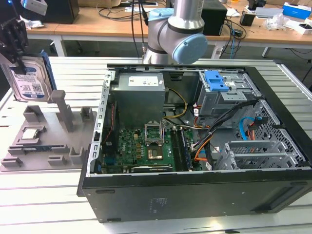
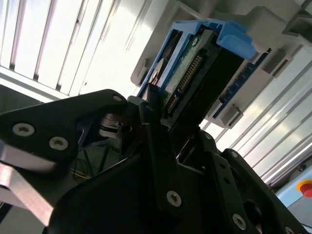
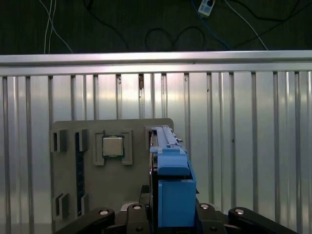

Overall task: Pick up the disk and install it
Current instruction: 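Pick up the disk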

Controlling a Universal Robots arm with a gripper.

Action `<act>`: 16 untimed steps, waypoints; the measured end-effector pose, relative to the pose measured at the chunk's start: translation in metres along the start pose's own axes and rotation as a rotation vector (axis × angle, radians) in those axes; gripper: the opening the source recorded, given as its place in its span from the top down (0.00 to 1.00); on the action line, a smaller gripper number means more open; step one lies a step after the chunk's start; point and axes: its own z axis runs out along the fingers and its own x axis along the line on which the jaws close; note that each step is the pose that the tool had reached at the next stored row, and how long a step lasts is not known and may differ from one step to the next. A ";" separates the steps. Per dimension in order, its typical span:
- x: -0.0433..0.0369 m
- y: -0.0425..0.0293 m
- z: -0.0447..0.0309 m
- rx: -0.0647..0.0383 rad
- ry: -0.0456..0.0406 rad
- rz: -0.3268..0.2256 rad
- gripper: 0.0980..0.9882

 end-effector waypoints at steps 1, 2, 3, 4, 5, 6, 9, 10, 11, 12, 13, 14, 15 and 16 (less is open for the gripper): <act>-0.0021 0.0001 -0.0009 0.000 0.0003 0.000 0.70; -0.0027 0.0001 -0.0015 0.000 0.0004 0.000 0.70; -0.0037 0.0001 -0.0023 0.000 0.0005 0.000 0.70; -0.0045 0.0001 -0.0032 0.000 0.0004 0.000 0.70; -0.0049 0.0001 -0.0040 0.000 0.0004 0.000 0.70; -0.0052 0.0001 -0.0050 0.000 0.0004 0.000 0.70; -0.0056 0.0002 -0.0097 0.000 0.0005 0.001 0.70; -0.0056 0.0002 -0.0108 0.000 0.0005 0.001 0.70; -0.0056 0.0002 -0.0116 0.000 0.0005 0.001 0.70; -0.0056 0.0002 -0.0129 0.000 0.0004 0.001 0.70; -0.0056 0.0003 -0.0140 0.000 0.0004 0.001 0.70; -0.0056 0.0003 -0.0153 0.000 0.0004 0.001 0.70; -0.0056 0.0003 -0.0165 0.000 0.0005 0.001 0.70; -0.0056 0.0003 -0.0178 0.000 0.0004 0.001 0.70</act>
